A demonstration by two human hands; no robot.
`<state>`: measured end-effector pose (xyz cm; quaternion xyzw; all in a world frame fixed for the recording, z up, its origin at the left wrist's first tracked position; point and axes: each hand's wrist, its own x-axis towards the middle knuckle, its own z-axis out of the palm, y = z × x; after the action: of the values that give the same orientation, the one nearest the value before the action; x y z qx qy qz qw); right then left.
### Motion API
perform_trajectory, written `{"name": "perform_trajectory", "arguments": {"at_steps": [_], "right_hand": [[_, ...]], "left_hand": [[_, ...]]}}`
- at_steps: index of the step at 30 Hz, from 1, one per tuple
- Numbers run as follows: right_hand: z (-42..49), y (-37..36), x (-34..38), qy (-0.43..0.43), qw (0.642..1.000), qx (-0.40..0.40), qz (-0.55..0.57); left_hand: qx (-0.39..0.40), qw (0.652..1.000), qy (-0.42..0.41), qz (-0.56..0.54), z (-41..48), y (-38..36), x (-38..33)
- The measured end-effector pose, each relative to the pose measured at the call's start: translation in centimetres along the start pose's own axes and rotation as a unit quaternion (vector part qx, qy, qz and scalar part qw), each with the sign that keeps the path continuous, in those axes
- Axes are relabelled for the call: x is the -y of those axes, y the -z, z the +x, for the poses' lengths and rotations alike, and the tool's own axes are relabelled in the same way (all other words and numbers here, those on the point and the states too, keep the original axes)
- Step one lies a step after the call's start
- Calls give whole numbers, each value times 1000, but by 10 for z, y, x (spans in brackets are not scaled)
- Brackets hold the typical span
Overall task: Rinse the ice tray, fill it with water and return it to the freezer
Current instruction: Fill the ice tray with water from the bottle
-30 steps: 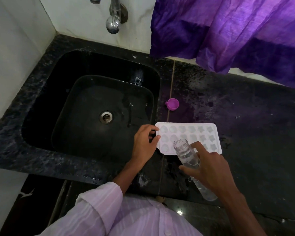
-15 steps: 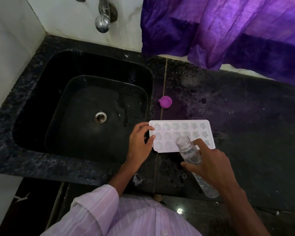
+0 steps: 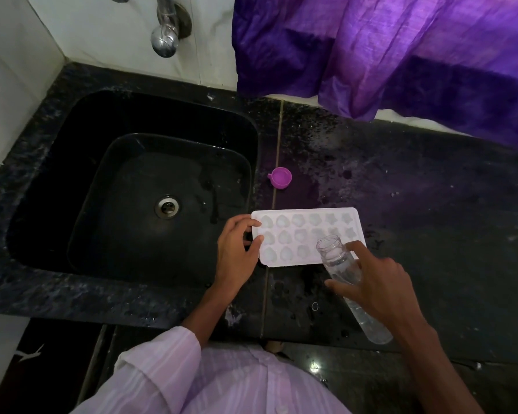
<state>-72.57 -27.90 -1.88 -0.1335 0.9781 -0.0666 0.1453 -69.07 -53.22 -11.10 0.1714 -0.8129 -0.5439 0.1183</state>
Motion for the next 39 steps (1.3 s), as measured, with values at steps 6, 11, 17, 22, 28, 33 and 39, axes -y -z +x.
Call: {"name": "perform_trajectory", "arguments": {"at_steps": [6,11,17,22,28,33,39], "right_hand": [[-2,4,-9,-21,1000,0,-9],[-5,8,-15,-34,999,-1,-4],[-9,13,-20,-41,999,1,0],[-12,16,-26,-47,999,5,5],[-15,21,-32,-49,999,2,13],[-16,21,-39,-58,998,-2,10],[-16,20,-51,-61,998,-13,17]], "left_hand": [[-7,1000,17,-16,-3,-2,-2],[-8,1000,25,-16,-6,-3,-1],[-15,999,30,-11,-7,-4,-4],[-19,999,37,-9,-9,-6,-4],[-23,998,49,-13,-11,-8,-5],[-23,998,51,-12,-11,-9,-5],[-29,997,63,-18,-14,-11,-6]]}}
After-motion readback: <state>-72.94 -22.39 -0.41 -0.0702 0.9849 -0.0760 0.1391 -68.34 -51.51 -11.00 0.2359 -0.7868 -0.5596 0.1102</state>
